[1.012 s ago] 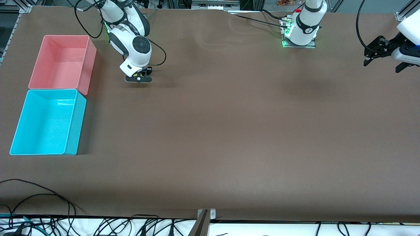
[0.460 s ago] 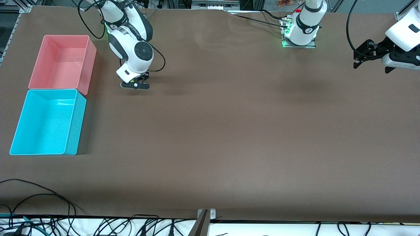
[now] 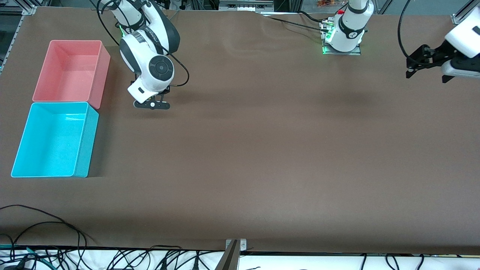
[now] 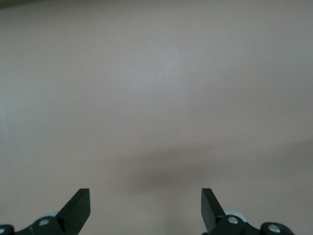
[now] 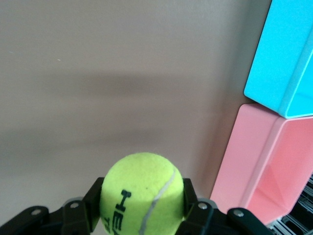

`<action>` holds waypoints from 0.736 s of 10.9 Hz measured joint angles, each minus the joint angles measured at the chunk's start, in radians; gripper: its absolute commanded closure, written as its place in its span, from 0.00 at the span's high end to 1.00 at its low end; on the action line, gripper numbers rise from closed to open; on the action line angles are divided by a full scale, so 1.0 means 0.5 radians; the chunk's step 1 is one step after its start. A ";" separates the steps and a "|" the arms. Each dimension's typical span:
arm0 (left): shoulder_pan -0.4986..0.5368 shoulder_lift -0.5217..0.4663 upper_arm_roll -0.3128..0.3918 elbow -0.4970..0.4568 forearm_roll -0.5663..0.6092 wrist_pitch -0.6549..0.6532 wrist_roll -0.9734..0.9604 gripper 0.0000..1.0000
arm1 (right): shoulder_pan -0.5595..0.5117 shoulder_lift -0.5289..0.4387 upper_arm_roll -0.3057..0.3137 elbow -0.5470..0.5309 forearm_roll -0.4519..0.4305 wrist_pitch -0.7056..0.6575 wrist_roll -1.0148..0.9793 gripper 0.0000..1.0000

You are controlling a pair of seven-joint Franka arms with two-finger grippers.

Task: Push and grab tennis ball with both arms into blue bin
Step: 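Carry the ball with the right gripper over the blue bin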

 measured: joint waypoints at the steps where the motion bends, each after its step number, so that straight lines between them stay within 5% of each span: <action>1: -0.030 0.002 0.045 0.036 0.000 -0.001 0.000 1.00 | -0.002 0.048 -0.001 0.161 0.033 -0.137 -0.067 0.35; 8: -0.062 0.049 0.065 0.120 0.000 -0.003 -0.001 1.00 | -0.294 0.209 -0.050 0.981 0.281 -0.636 -0.485 0.34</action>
